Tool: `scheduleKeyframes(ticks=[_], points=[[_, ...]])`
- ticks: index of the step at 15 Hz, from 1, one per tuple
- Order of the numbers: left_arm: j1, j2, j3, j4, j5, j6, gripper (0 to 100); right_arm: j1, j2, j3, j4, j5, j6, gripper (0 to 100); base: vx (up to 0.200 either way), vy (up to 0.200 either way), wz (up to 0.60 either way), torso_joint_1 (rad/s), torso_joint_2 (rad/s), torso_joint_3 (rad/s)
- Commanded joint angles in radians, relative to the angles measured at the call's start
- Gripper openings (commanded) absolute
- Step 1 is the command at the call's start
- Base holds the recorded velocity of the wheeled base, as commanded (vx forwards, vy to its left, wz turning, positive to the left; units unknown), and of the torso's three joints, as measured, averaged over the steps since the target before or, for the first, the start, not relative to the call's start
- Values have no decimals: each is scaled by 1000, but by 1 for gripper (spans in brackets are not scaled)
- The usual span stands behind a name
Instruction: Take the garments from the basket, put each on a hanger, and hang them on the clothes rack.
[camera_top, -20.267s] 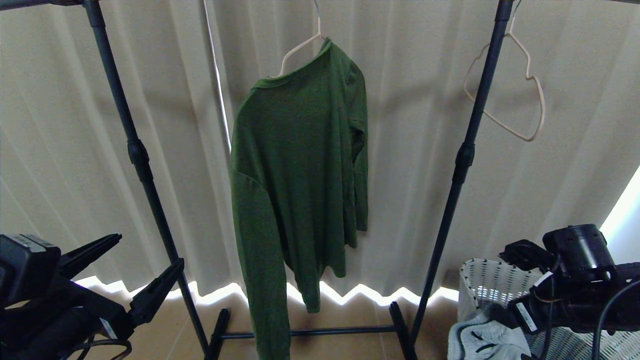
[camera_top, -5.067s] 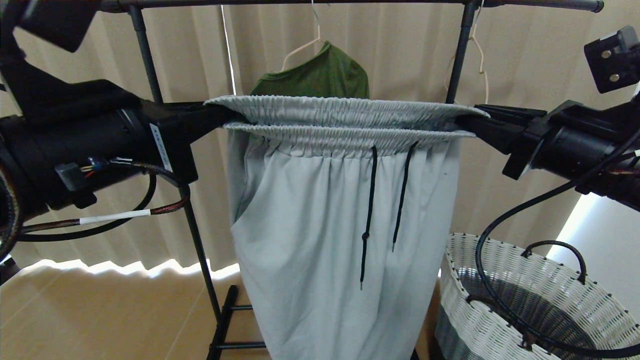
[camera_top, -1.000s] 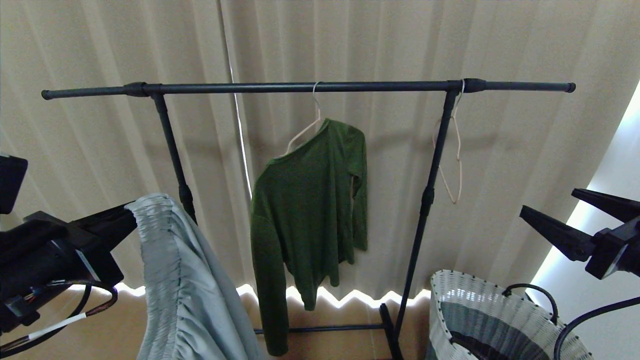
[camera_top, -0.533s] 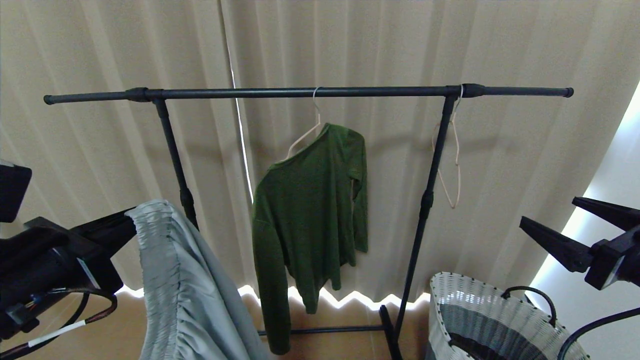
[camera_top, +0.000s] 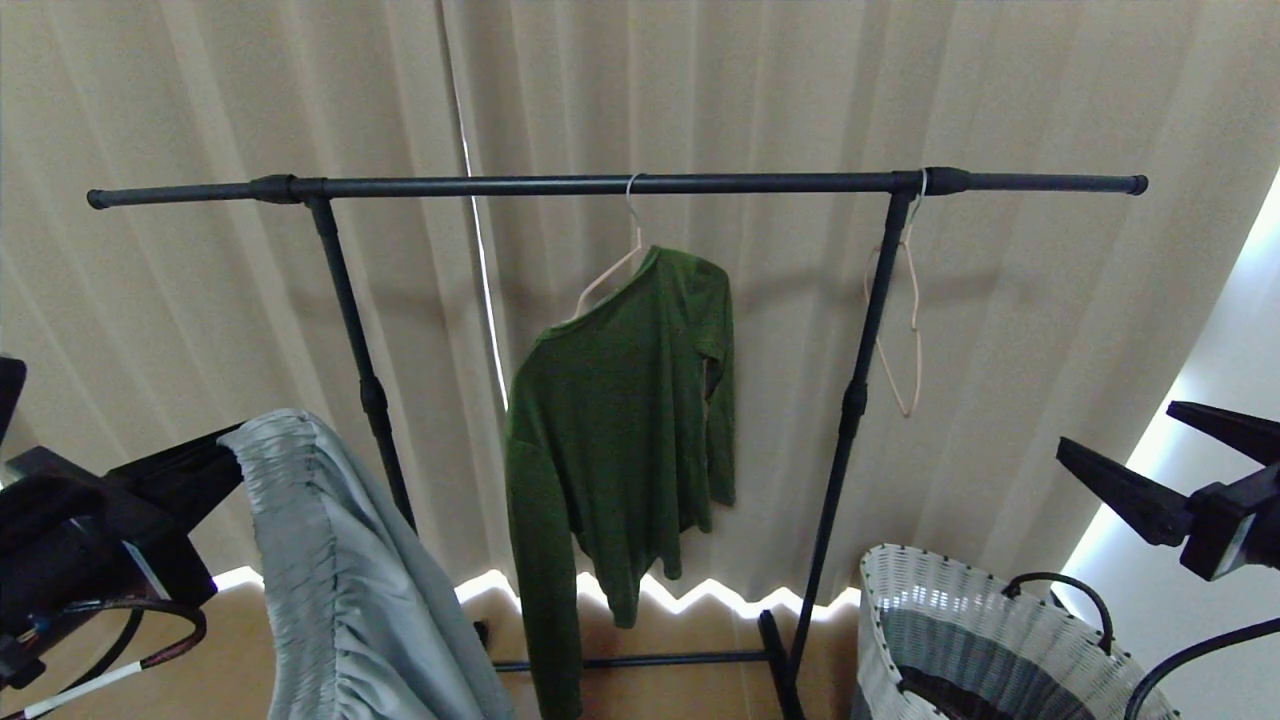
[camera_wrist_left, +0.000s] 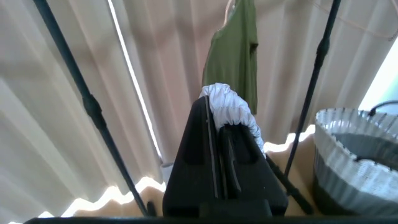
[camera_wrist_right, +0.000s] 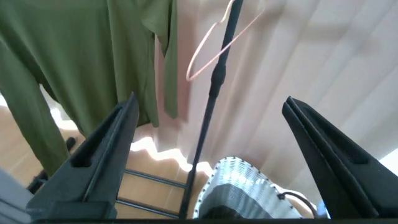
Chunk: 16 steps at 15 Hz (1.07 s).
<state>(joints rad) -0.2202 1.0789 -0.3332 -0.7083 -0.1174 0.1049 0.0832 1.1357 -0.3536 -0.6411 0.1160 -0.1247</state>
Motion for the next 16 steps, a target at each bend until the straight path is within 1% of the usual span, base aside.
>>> scheduleKeyframes(ticks=[1,2,3,4,6,7,9,12,16], points=[[1,-11,10,0,-2,2,0,0,2,24,0,1,-33,100,0,0,0,0,0,0],[-2,-22,10,0,-4,2,0,-2,1,36,-3,1,-78,100,0,0,0,0,0,0],[-1,-33,10,0,-25,2,0,0,-2,41,-3,2,-122,100,0,0,0,0,0,0],[1,-45,11,0,-44,2,0,0,-2,38,-8,4,-141,100,0,0,0,0,0,0],[1,-59,16,0,-68,2,0,0,4,25,-17,7,-141,100,0,0,0,0,0,0],[1,-59,16,0,-68,2,0,0,4,25,-17,7,-141,100,0,0,0,0,0,0],[1,-63,14,0,-71,21,0,0,15,47,-104,11,-138,100,0,0,0,0,0,0],[1,-63,10,0,-71,19,0,0,10,45,-118,10,-136,100,0,0,0,0,0,0],[2,-63,11,0,-71,18,0,0,-7,45,-109,5,-139,100,200,0,0,5,0,2]])
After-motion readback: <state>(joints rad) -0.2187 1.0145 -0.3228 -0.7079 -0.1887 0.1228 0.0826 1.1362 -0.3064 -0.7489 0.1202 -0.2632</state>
